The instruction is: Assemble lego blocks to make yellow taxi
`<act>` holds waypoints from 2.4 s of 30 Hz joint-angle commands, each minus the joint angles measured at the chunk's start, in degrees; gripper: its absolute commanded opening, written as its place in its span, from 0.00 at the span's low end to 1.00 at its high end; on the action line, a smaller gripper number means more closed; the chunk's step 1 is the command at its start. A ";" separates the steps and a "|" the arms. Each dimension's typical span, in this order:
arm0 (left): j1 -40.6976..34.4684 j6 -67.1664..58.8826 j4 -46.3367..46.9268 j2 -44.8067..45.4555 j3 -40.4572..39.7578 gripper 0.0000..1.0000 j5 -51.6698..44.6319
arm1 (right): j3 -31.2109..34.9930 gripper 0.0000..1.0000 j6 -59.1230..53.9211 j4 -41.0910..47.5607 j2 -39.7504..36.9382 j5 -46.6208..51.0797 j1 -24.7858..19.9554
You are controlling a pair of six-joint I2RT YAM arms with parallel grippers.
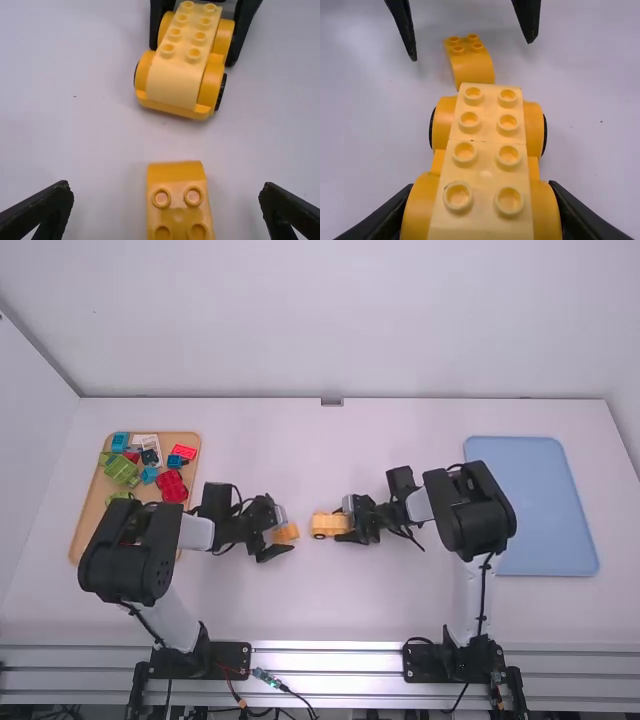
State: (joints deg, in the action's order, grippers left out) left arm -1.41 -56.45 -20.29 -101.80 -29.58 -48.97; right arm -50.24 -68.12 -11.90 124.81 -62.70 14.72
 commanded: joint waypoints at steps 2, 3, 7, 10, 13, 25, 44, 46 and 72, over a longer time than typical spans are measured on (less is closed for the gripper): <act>-0.09 3.30 -3.26 -0.52 1.86 1.00 -0.54 | 0.36 0.28 0.83 0.79 1.27 3.96 -0.55; -0.09 3.85 -3.54 -0.52 2.17 1.00 -0.08 | 0.39 0.28 0.85 0.70 1.27 3.93 -0.55; -0.09 4.02 -5.14 -0.74 3.46 0.95 0.88 | 0.39 0.28 0.79 0.70 1.27 3.41 -0.55; -0.09 4.63 -6.43 -0.74 3.74 0.93 0.92 | 0.34 0.28 0.79 0.83 1.27 3.06 -0.52; -0.09 4.37 -4.96 -0.87 3.30 0.86 0.94 | 0.39 0.28 0.79 0.74 1.27 3.13 -0.55; -0.09 3.91 3.34 -1.64 -1.51 0.74 1.77 | 0.39 0.28 0.63 0.79 1.27 2.97 -0.55; -0.09 4.52 -0.96 -1.64 1.07 0.63 3.87 | 0.34 0.28 0.79 0.81 1.27 2.67 -0.52; -0.09 4.15 0.94 -1.64 0.22 0.60 3.92 | 0.39 0.28 0.81 0.72 1.27 2.73 -0.52; -0.11 4.52 -2.27 -1.64 1.64 0.52 3.92 | 0.36 0.28 0.81 0.72 1.27 2.69 -0.52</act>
State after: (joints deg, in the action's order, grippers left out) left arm -1.39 -52.07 -22.94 -102.98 -28.01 -44.31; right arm -50.24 -68.07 -11.86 124.79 -62.85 14.57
